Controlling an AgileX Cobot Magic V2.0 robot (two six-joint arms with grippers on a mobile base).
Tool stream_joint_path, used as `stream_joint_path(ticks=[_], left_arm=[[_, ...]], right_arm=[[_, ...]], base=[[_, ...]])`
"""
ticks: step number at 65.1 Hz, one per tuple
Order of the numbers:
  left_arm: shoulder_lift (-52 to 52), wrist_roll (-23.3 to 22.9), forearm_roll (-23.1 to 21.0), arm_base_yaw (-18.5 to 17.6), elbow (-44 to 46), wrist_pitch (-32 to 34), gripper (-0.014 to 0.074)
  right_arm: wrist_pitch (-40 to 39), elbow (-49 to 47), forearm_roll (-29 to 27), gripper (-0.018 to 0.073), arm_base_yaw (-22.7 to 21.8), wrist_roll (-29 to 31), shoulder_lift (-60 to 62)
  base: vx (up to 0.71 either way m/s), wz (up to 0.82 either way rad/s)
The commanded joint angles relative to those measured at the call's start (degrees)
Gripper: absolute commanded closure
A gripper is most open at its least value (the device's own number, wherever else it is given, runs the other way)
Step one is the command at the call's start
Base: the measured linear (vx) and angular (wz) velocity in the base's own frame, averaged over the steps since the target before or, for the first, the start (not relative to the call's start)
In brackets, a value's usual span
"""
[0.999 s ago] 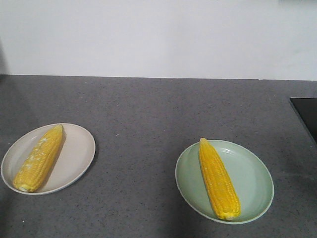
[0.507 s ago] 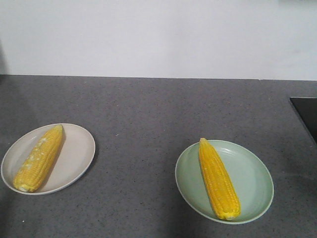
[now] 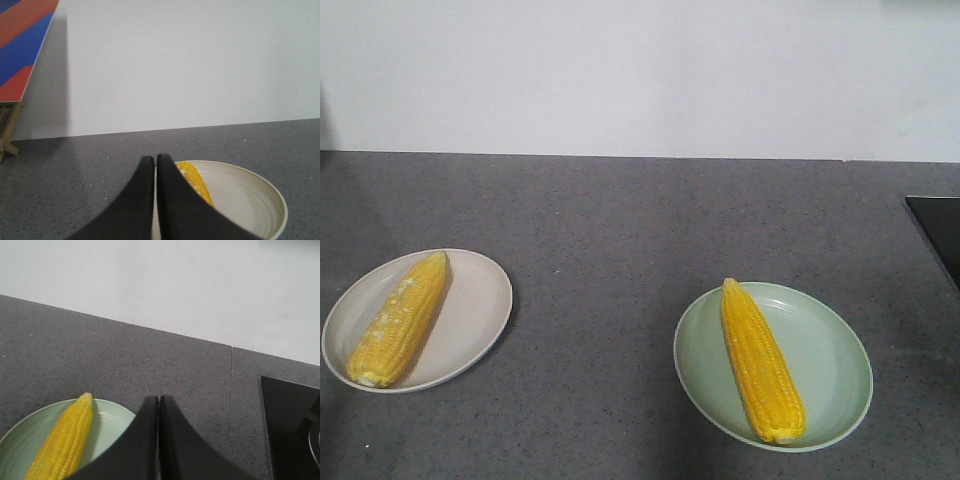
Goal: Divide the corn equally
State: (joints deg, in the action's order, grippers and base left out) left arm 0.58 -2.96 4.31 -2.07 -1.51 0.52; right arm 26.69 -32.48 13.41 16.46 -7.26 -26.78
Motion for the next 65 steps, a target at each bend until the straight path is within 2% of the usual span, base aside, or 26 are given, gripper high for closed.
stream_joint_path(ticks=[1, 42, 59, 65], left_arm=[[1.0, 0.0, -0.6, 0.1, -0.6, 4.1, 0.0603], [1.0, 0.0, -0.6, 0.1, -0.6, 4.1, 0.0603], [1.0, 0.0, -0.6, 0.1, -0.6, 4.1, 0.0603], [1.0, 0.0, -0.6, 0.1, -0.6, 4.1, 0.0603]], right_arm=[[-4.2, -1.4, 1.0, 0.057, -0.2, 0.3, -0.3], [-5.8, -1.1, -0.2, 0.057, -0.2, 2.3, 1.3], [-13.3, 7.9, -3.6, 0.057, -0.3, 5.7, 8.4], [-14.1, 11.5, -5.8, 0.057, -2.7, 5.7, 10.9]], base=[[0.0, 0.0], [0.0, 0.0], [0.0, 0.0], [0.0, 0.0]])
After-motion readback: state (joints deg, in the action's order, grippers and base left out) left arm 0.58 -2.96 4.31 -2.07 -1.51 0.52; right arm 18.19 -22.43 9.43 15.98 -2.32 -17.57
